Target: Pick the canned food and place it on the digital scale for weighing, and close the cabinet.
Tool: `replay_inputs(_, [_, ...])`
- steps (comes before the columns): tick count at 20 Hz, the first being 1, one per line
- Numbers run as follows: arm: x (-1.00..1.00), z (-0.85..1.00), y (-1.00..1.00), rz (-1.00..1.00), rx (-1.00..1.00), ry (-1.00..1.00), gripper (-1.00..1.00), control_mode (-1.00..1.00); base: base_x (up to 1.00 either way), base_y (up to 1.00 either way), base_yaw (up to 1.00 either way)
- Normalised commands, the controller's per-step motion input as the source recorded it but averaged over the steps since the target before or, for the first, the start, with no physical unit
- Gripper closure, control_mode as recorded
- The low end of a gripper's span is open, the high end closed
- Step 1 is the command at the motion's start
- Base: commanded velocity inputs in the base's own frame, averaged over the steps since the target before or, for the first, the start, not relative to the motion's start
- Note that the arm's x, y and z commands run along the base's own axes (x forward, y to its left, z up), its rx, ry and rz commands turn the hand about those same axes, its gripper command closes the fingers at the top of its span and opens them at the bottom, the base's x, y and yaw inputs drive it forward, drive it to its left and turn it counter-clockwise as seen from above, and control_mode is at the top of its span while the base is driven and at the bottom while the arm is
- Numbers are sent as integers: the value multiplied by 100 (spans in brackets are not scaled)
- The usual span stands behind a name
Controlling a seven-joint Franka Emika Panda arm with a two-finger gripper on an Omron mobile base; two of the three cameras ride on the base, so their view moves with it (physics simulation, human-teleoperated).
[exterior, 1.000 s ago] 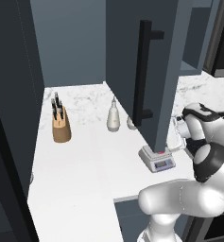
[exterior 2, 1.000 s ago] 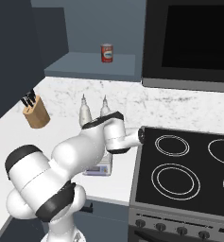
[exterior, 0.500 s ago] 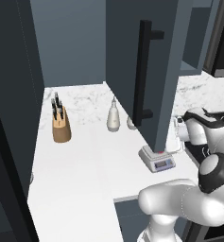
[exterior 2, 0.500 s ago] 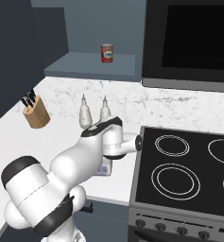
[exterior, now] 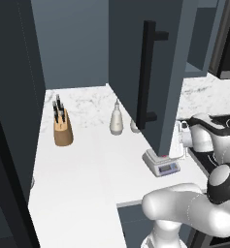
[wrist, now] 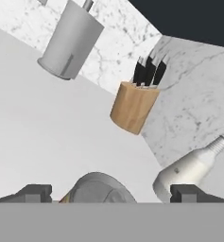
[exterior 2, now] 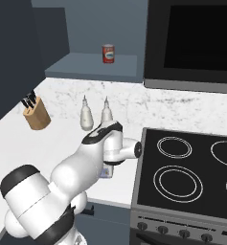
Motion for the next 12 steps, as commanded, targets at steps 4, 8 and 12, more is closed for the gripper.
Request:
replay_inputs(4, [-19,-3,0,6,0,-8,-100,-100,0,0,0])
replay_inputs(8, [-9,-13,0,4,0,-6,-100,-100,0,0,0])
replay_inputs(12, [-32,2,0,3,0,-14,-100,-100,0,0,0])
